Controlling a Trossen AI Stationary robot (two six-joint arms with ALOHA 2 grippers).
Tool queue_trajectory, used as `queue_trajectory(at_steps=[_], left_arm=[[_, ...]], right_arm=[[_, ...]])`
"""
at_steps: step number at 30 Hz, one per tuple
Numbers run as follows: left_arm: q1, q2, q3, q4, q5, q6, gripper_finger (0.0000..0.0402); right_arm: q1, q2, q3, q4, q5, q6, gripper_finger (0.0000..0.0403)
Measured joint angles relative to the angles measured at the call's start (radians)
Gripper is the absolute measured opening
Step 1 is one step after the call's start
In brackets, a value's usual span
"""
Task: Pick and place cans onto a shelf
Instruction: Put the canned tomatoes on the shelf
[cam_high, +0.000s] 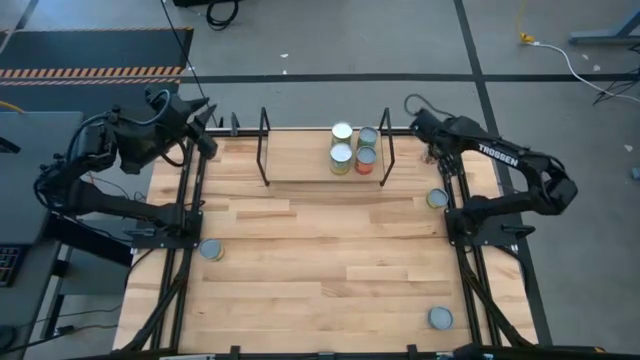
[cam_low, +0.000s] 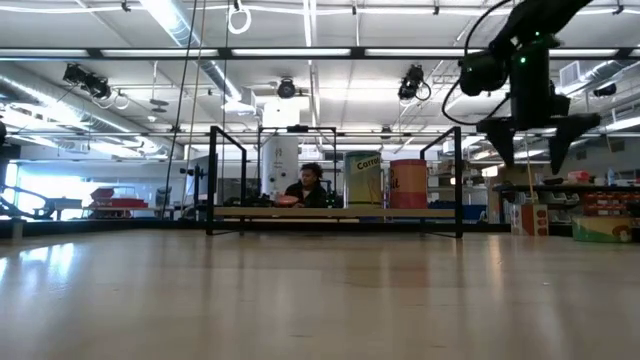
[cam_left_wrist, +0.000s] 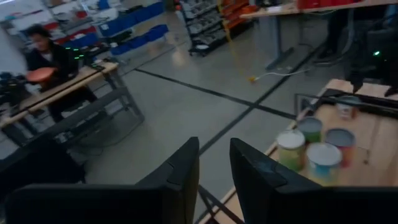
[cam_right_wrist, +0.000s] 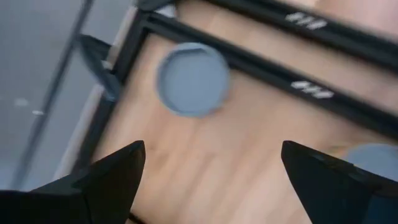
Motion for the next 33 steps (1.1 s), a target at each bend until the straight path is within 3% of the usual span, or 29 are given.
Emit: queue_trajectory(at_steps=[10, 19, 33], left_arm=[[0.0, 0.014, 0.0, -0.013, -0.161, -0.053, 0.0141], [0.0, 0.016, 0.0, -0.013, -0.215, -0.08, 0.0178], [0.001, 0.016, 0.0, -0.034, -0.232, -0.151, 0.0204]], right_arm=[[-0.214, 0.099, -0.006, 0.126, -0.101, -0.07, 0.0384], [-0.227, 0.26, -0.006, 0.278, -0.095, -0.013, 0.0384], [-0.255, 0.363, -0.006, 0.282, -0.046, -0.017, 0.0383]])
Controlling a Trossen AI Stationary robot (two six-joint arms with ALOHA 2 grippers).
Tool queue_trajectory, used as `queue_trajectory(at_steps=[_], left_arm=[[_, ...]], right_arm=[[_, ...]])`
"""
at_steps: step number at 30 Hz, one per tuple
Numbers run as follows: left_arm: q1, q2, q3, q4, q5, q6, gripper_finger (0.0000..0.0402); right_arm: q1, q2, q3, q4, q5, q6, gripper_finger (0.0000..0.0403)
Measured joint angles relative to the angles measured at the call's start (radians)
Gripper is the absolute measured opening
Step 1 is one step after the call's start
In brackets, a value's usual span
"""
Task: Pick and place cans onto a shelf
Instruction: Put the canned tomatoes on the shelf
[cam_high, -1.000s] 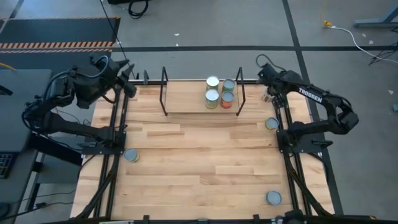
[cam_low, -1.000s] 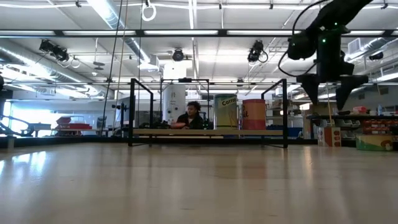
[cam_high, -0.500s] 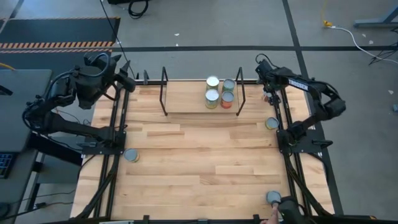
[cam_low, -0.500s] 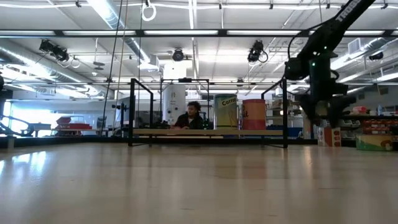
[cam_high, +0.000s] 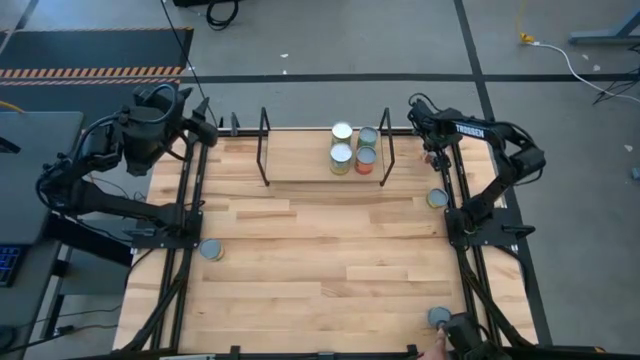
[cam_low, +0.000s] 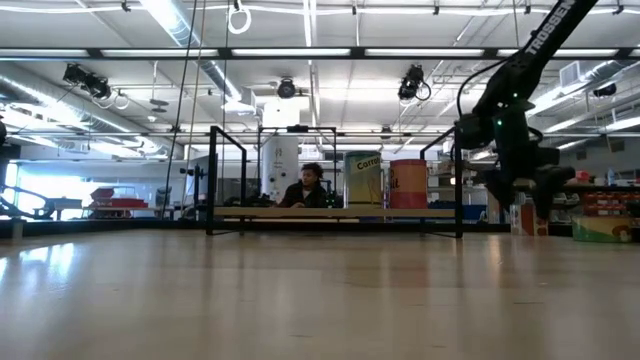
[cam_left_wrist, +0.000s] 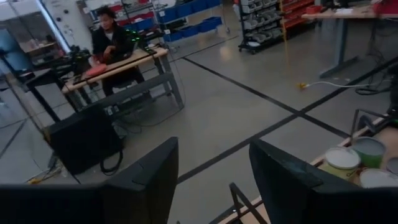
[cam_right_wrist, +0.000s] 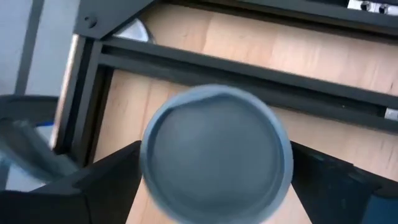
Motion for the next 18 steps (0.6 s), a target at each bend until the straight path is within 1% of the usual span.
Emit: queue_trajectory(at_steps=[3, 5, 9, 12, 15, 17, 18], left_arm=[[0.024, 0.0, 0.0, 0.0, -0.013, 0.001, 0.0204], [0.044, 0.0, 0.0, -0.001, -0.013, 0.002, 0.0204], [0.086, 0.0, 0.0, -0.001, -0.013, 0.05, 0.0204], [0.11, 0.0, 0.0, -0.001, -0.013, 0.053, 0.0204], [0.129, 0.0, 0.0, -0.001, -0.007, 0.054, 0.0204], [0.138, 0.0, 0.0, -0.001, 0.025, 0.053, 0.0203], [0.142, 0.0, 0.0, -0.001, 0.052, 0.054, 0.0204]], right_arm=[[-0.019, 0.021, 0.0, 0.0, -0.002, -0.02, 0.0376], [-0.03, 0.032, 0.0, -0.001, -0.019, -0.015, 0.0364], [-0.049, 0.034, 0.001, 0.003, -0.051, 0.017, 0.0323], [-0.057, 0.032, 0.003, -0.001, -0.071, 0.018, 0.0288], [-0.045, 0.01, 0.004, -0.042, -0.076, 0.007, 0.0285], [-0.021, -0.023, 0.031, -0.092, -0.024, 0.006, 0.0285], [-0.005, -0.044, 0.053, -0.119, 0.025, -0.006, 0.0285]])
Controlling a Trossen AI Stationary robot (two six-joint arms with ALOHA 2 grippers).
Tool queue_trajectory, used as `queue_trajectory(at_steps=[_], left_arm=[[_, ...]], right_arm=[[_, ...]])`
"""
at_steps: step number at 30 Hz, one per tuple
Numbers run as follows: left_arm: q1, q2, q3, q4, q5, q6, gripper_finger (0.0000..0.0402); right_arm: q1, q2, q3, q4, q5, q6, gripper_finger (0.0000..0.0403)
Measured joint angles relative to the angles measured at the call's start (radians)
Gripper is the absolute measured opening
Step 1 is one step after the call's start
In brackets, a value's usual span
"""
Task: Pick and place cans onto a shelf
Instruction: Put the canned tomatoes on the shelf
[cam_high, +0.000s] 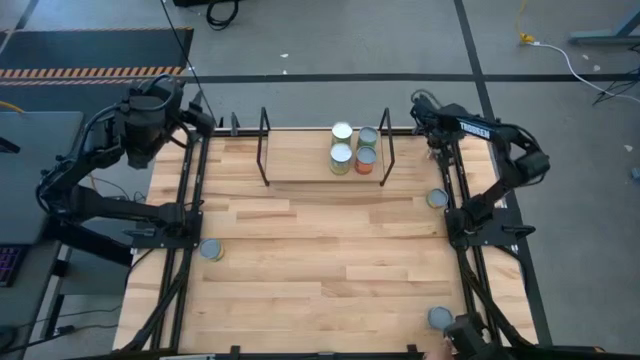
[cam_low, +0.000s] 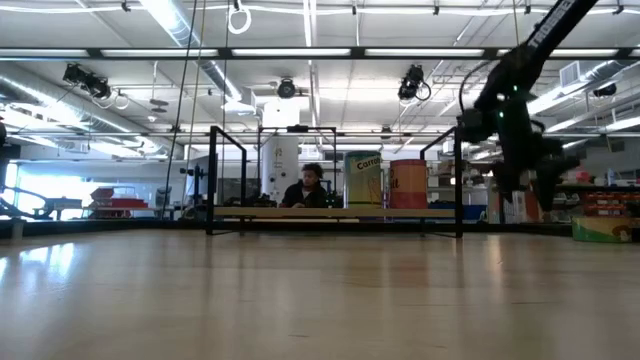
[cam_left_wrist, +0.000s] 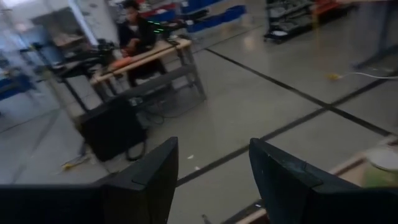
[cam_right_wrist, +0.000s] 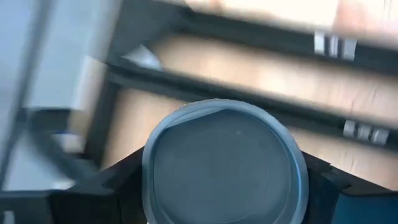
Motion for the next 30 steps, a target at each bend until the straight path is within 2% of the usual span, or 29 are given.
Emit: queue_trajectory(at_steps=[3, 7, 9, 11, 14, 21, 27, 30], left_arm=[[0.017, 0.0, 0.0, 0.001, 0.102, 0.014, 0.0204], [0.034, 0.02, 0.0, 0.013, 0.214, 0.099, 0.0204], [0.038, 0.035, 0.0, 0.032, 0.226, 0.135, 0.0204], [0.038, 0.046, 0.0, 0.036, 0.233, 0.162, 0.0204], [0.038, 0.054, 0.0, 0.054, 0.237, 0.171, 0.0204], [0.035, 0.052, 0.0, 0.057, 0.302, 0.156, 0.0204], [0.035, 0.027, 0.0, 0.058, 0.303, 0.15, 0.0204], [0.035, 0.017, 0.0, 0.066, 0.303, 0.113, 0.0204]], right_arm=[[0.06, -0.061, 0.082, -0.058, 0.14, -0.061, 0.0285], [0.16, -0.101, 0.236, -0.055, 0.228, -0.205, 0.0285], [0.219, -0.095, 0.332, -0.007, 0.253, -0.335, 0.0285], [0.283, -0.067, 0.431, 0.091, 0.251, -0.55, 0.0285], [0.366, 0.01, 0.596, 0.188, 0.146, -0.865, 0.0285], [0.486, 0.294, 1.012, 0.132, -0.108, -1.382, 0.0284], [0.521, 0.527, 1.239, 0.07, -0.322, -1.616, 0.0284], [0.531, 0.628, 1.278, 0.062, -0.361, -1.702, 0.0284]])
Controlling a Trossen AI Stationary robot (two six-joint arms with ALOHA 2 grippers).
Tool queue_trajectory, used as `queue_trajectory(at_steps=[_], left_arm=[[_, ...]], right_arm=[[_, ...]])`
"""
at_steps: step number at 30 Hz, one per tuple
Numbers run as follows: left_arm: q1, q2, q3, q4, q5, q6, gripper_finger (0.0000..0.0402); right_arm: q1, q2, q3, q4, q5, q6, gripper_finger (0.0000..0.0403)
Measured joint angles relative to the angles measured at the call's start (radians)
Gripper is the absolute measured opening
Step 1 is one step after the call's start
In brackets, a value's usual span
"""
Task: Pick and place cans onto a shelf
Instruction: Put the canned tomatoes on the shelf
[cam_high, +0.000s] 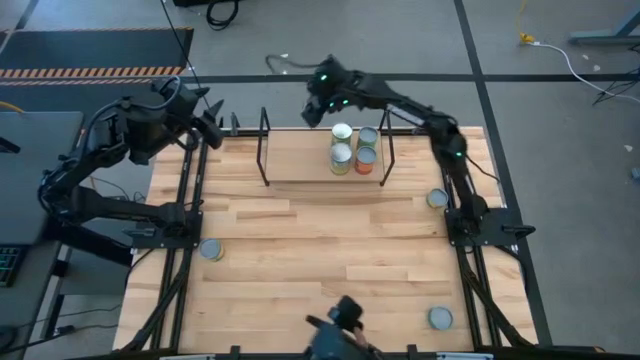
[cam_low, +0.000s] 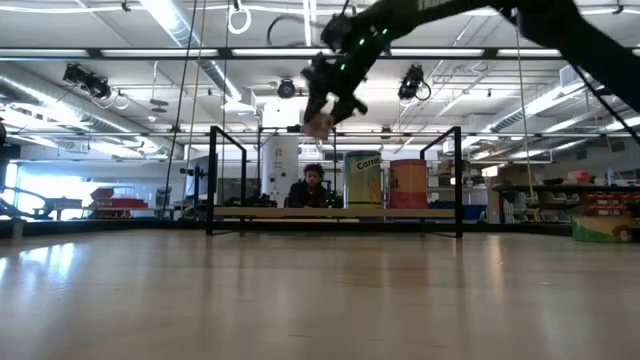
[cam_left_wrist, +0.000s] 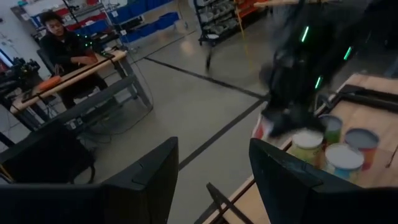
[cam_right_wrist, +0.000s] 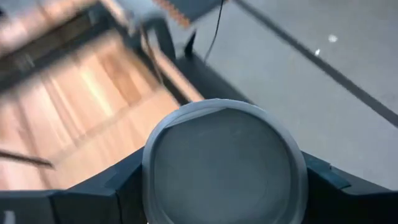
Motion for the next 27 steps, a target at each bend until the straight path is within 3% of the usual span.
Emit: queue_trajectory(at_steps=[11, 19, 27], left_arm=[[0.002, 0.007, 0.0, 0.041, -0.005, -0.042, 0.0204], [0.002, 0.009, 0.0, 0.096, -0.015, -0.043, 0.0204], [0.002, 0.009, 0.0, 0.1, -0.019, -0.03, 0.0203]], right_arm=[[0.046, 0.184, 0.01, -0.033, -0.045, -0.17, 0.0285], [0.065, 0.211, 0.011, -0.099, 0.105, -0.274, 0.0298], [0.066, 0.214, 0.011, -0.131, 0.101, -0.266, 0.0343]])
